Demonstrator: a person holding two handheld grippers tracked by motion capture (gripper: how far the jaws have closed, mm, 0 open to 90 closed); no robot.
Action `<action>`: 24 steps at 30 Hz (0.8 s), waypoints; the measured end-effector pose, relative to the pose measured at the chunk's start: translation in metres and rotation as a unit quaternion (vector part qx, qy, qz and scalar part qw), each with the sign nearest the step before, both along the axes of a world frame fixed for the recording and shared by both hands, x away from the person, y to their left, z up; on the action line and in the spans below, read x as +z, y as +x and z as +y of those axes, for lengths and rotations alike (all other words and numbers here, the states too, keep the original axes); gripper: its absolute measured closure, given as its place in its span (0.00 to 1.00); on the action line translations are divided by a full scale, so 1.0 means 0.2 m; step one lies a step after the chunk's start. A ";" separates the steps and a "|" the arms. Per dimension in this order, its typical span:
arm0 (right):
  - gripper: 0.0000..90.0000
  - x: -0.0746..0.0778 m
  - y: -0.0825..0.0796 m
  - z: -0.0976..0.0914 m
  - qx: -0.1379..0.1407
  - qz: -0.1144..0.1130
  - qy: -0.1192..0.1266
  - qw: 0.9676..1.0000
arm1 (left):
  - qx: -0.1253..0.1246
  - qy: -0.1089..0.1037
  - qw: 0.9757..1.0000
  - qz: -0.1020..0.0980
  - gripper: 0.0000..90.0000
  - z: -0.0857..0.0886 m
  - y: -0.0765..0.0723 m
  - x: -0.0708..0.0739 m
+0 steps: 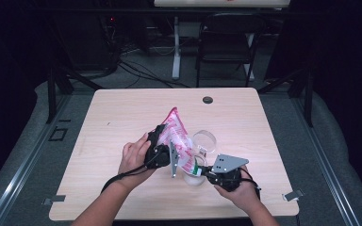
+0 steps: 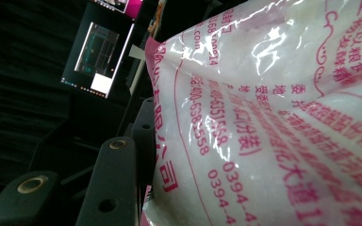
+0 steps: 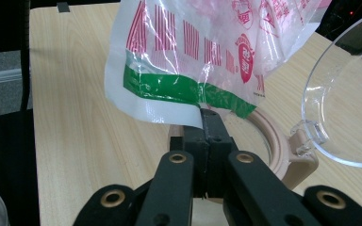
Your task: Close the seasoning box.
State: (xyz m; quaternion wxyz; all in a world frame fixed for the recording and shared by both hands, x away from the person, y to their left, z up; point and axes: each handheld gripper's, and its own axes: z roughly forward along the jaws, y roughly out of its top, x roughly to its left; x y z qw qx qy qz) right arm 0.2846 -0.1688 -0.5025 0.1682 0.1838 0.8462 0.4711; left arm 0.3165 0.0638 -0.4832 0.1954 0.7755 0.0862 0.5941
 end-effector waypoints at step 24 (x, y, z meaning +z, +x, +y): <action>1.00 0.00 0.00 0.00 0.000 0.000 0.001 1.000 | 0.000 0.003 1.000 -0.007 0.67 0.00 0.00 0.01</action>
